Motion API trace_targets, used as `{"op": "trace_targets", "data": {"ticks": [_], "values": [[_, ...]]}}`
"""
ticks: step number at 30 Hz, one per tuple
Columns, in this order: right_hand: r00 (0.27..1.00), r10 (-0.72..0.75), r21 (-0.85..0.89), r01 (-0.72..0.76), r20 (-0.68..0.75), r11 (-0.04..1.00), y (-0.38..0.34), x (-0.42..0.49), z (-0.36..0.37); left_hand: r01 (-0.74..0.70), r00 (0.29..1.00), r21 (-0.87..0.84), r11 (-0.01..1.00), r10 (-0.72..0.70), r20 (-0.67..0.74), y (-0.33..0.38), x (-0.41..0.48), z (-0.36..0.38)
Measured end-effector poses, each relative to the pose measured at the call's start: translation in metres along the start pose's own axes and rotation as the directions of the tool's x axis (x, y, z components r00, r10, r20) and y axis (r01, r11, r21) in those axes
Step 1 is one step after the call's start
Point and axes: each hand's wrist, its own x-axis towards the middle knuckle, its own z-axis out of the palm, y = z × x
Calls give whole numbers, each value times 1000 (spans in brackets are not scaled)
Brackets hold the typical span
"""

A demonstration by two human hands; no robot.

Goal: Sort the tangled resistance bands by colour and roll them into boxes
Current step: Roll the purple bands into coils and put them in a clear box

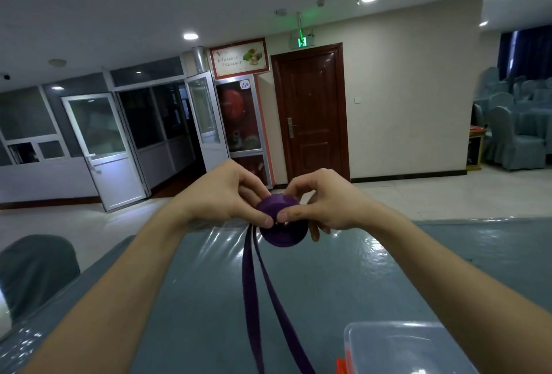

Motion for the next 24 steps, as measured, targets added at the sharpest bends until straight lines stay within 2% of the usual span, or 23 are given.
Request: {"op": "trace_targets", "data": {"ticks": [2,5,7,9,11,13,15,17,19,20,22,24], "values": [[999,-4,-38,6,42,999,0,4,-3,-1,1000,15,1000,1,17,3,4,-5],[991,26,-129,-8,133,992,-3,12,-8,4,997,192,981,-17,69,11,12,-8],[993,15,-128,0,114,992,-3,18,-10,-18,998,247,969,2,63,13,16,-10],[1000,-17,-10,18,13,1000,2,17,-12,-62,996,138,988,70,-54,7,14,-12],[996,-23,217,41,-86,975,10,9,-12,-117,967,-71,991,98,-236,-9,6,-7],[983,23,455,63,-182,888,17,1,-4,-161,940,-293,942,56,-336,-27,-1,12],[967,84,633,91,-240,769,23,-1,11,-180,928,-427,886,8,-374,-39,-1,32],[961,126,730,97,-244,677,28,-1,32,-185,916,-469,863,-22,-402,-44,0,40],[967,146,762,66,-207,644,33,-5,45,-172,915,-421,891,-14,-402,-44,-1,37],[976,145,750,26,-162,661,36,-8,47,-159,922,-363,918,6,-388,-44,-3,33],[992,120,625,-75,-31,777,38,-14,40,-121,942,-221,968,42,-334,-43,-6,26],[993,108,338,-118,47,934,33,-12,27,-74,970,-66,995,57,-236,-38,-6,21]]}}
